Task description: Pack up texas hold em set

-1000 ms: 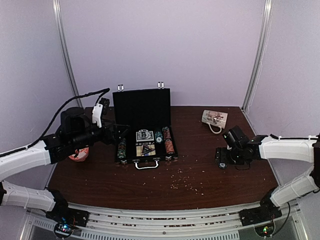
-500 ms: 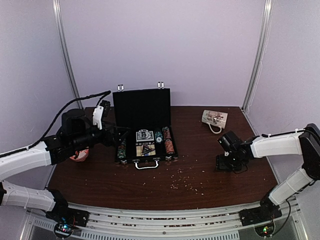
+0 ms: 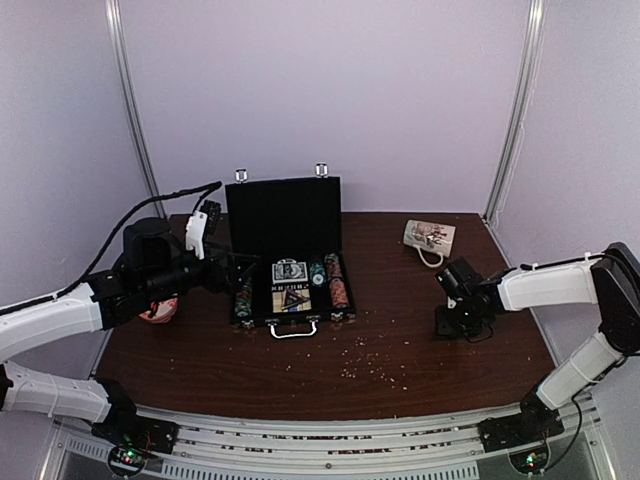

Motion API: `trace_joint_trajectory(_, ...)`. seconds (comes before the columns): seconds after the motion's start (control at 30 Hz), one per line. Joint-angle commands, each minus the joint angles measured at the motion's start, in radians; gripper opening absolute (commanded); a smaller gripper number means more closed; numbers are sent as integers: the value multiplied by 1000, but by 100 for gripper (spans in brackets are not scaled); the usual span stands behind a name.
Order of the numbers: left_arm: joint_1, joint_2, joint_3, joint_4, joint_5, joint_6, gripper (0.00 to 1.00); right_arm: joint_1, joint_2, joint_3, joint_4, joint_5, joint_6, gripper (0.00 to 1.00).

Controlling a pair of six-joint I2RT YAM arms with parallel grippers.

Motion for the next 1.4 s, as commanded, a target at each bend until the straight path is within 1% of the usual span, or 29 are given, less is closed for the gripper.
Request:
trace_joint_trajectory(0.0,9,2,11,40,7,5,98,2,67,3,-18,-31,-33,48)
trace_joint_trajectory(0.3,8,12,17,35,24,-7,98,47,102,0,-56,18,-23,41)
trace_joint_trajectory(0.43,8,14,19,34,35,-11,98,71,112,-12,-66,17,-15,33)
trace_joint_trajectory(0.57,8,11,15,31,36,-17,98,113,85,-2,-82,-10,-4,29)
trace_joint_trajectory(0.8,8,-12,-32,63,50,-79,98,242,40,121,-146,-14,43,28)
trace_joint_trajectory(0.97,8,1,-74,116,65,-135,98,315,52,230,-162,-3,49,27)
trace_joint_trajectory(1.07,9,28,-99,176,101,-199,98,342,71,291,-162,-2,36,27)
trace_joint_trajectory(1.13,9,57,-129,257,149,-260,98,354,90,323,-154,-4,21,27)
trace_joint_trajectory(1.23,8,147,-163,392,230,-369,96,370,115,375,-136,-19,-13,27)
trace_joint_trajectory(1.3,7,237,-164,488,295,-446,92,377,140,413,-123,-35,-52,26)
trace_joint_trajectory(1.37,8,345,-133,570,379,-511,88,382,168,456,-121,-47,-87,26)
